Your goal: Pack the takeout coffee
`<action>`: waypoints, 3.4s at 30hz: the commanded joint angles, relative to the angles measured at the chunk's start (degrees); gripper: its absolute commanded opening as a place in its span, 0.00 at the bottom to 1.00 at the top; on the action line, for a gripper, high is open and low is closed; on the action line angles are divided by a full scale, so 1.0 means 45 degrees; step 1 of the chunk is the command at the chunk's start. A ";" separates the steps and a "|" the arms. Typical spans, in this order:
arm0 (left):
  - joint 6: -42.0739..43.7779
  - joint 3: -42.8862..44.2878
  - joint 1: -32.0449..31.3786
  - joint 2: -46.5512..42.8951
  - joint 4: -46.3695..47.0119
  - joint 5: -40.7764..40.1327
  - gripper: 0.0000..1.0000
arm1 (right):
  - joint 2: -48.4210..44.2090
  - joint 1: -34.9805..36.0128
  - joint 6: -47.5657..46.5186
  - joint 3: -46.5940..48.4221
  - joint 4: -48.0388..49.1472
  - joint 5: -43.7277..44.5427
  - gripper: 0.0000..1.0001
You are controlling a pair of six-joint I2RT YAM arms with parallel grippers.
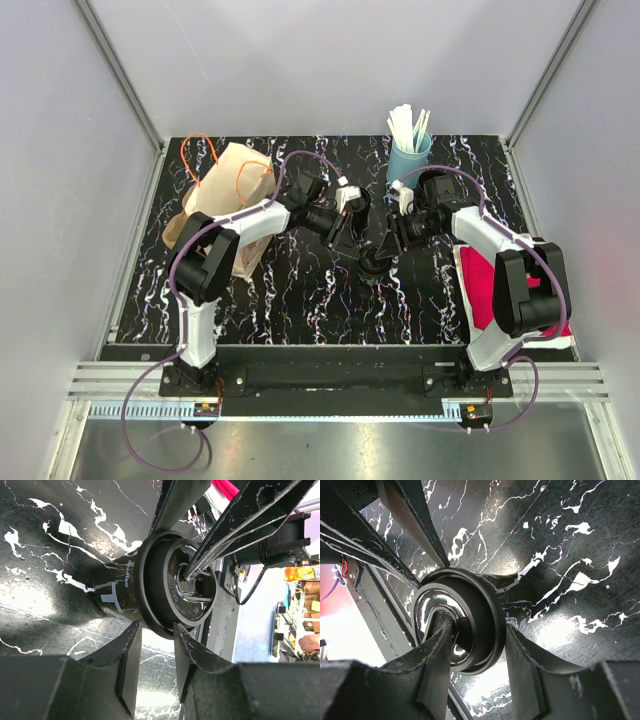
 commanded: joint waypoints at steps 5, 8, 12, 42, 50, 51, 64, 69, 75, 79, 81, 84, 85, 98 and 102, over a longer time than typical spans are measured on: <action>0.1400 -0.0119 -0.0832 0.1114 -0.1139 -0.2186 0.30 | 0.0504 0.0217 -0.0886 -0.0579 -0.0353 0.2522 0.48; 0.1440 -0.0080 -0.0988 0.1211 -0.1412 -0.2478 0.27 | 0.0504 0.0236 -0.0866 -0.0579 -0.0372 0.2541 0.48; 0.1830 -0.0041 -0.1145 0.1425 -0.1628 -0.2849 0.25 | 0.0523 0.0217 -0.0866 -0.0579 -0.0353 0.2600 0.48; 0.1185 0.0798 -0.1126 0.0471 -0.1530 -0.3964 0.39 | -0.0121 0.0236 -0.1140 -0.0833 -0.0450 0.2561 0.48; 0.2102 0.0644 -0.1047 -0.1188 -0.1570 -0.3768 0.50 | -0.0062 0.0216 -0.1101 -0.0872 -0.0411 0.2659 0.48; 0.2142 0.0546 -0.1067 -0.1307 -0.1550 -0.3768 0.50 | -0.0062 0.0236 -0.1081 -0.0872 -0.0392 0.2678 0.48; 0.1558 -0.0939 -0.1653 -0.2264 -0.0848 -0.4276 0.55 | -0.0043 0.0236 -0.0886 -0.0853 -0.0255 0.2659 0.48; 0.0991 -0.0940 -0.1711 -0.2636 -0.0281 -0.4217 0.55 | -0.0277 0.0236 -0.0847 -0.0892 -0.0274 0.2620 0.48; 0.0483 -0.1212 -0.1828 -0.3163 0.0285 -0.4588 0.55 | -0.0278 0.0236 -0.0847 -0.0911 -0.0274 0.2561 0.48; 0.0229 -0.1252 -0.2043 -0.2969 0.0345 -0.4920 0.56 | -0.0277 0.0236 -0.0808 -0.0892 -0.0255 0.2542 0.48; 0.0190 -0.1155 -0.2160 -0.2793 0.0286 -0.5037 0.56 | -0.0297 0.0216 -0.0808 -0.0892 -0.0274 0.2542 0.48; 0.0053 -0.1174 -0.2200 -0.2500 0.0266 -0.4979 0.56 | -0.0336 0.0217 -0.0808 -0.0911 -0.0255 0.2542 0.48; 0.0034 -0.1193 -0.2238 -0.2480 0.0266 -0.4960 0.56 | -0.0375 0.0216 -0.0827 -0.0911 -0.0274 0.2542 0.48; 0.0482 -0.1096 -0.2727 -0.2382 0.0051 -0.6753 0.52 | -0.0355 0.0216 -0.0827 -0.0911 -0.0196 0.2600 0.48; 0.1125 -0.0862 -0.3077 -0.2597 -0.0124 -0.7712 0.52 | -0.0355 0.0217 -0.0827 -0.0892 -0.0196 0.2620 0.48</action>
